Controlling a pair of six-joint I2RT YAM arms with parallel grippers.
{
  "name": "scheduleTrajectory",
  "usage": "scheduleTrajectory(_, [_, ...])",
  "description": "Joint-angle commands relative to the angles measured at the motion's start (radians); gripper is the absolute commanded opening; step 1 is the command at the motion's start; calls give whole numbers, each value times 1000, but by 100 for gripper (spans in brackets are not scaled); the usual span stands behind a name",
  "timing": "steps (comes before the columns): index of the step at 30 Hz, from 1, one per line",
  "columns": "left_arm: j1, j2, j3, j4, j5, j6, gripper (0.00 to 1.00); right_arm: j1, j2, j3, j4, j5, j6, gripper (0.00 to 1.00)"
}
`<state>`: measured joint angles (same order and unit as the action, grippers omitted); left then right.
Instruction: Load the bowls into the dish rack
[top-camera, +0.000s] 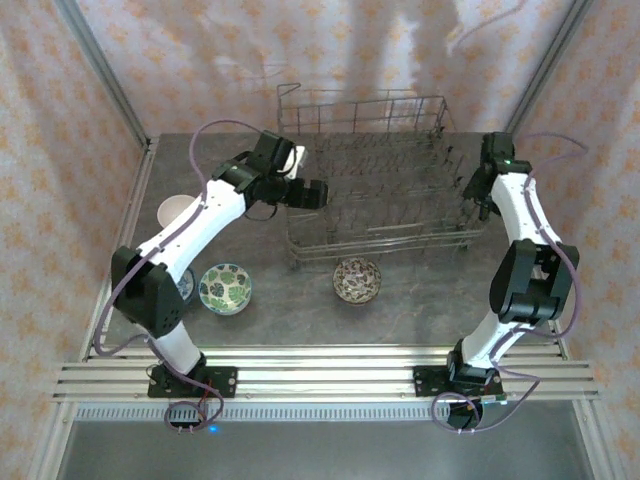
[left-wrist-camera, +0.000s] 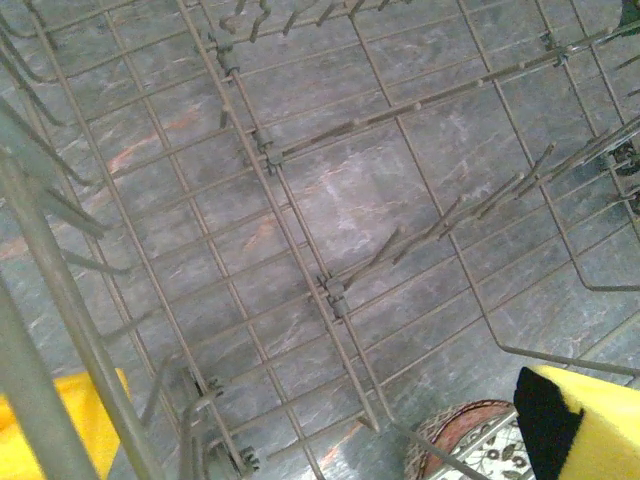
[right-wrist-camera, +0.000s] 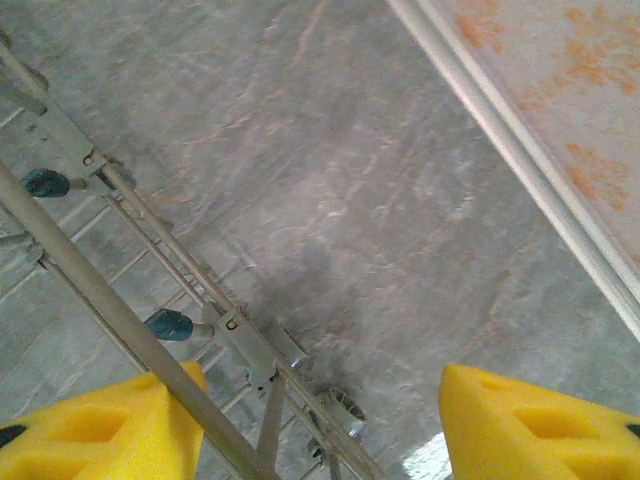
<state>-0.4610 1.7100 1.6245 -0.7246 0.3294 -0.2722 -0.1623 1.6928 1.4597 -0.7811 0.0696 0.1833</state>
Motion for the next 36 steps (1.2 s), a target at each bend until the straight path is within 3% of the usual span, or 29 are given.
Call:
scheduleTrajectory(1, [-33, 40, 78, -27, -22, -10, 99, -86, -41, -37, -92, 99, 6, 62])
scheduleTrajectory(6, [-68, 116, 157, -26, -19, -24, 99, -104, -77, -15, -103, 154, -19, 71])
scheduleTrajectory(16, [-125, 256, 316, -53, -17, -24, 99, -103, -192, 19, -175, 103, -39, 90])
scheduleTrajectory(30, [-202, 336, 365, 30, -8, -104, 99, -102, -374, -78, -251, -166, -7, 95])
scheduleTrajectory(36, [-227, 388, 446, -1, 4, -101, 99, -94, -401, -155, -247, -203, 9, 95])
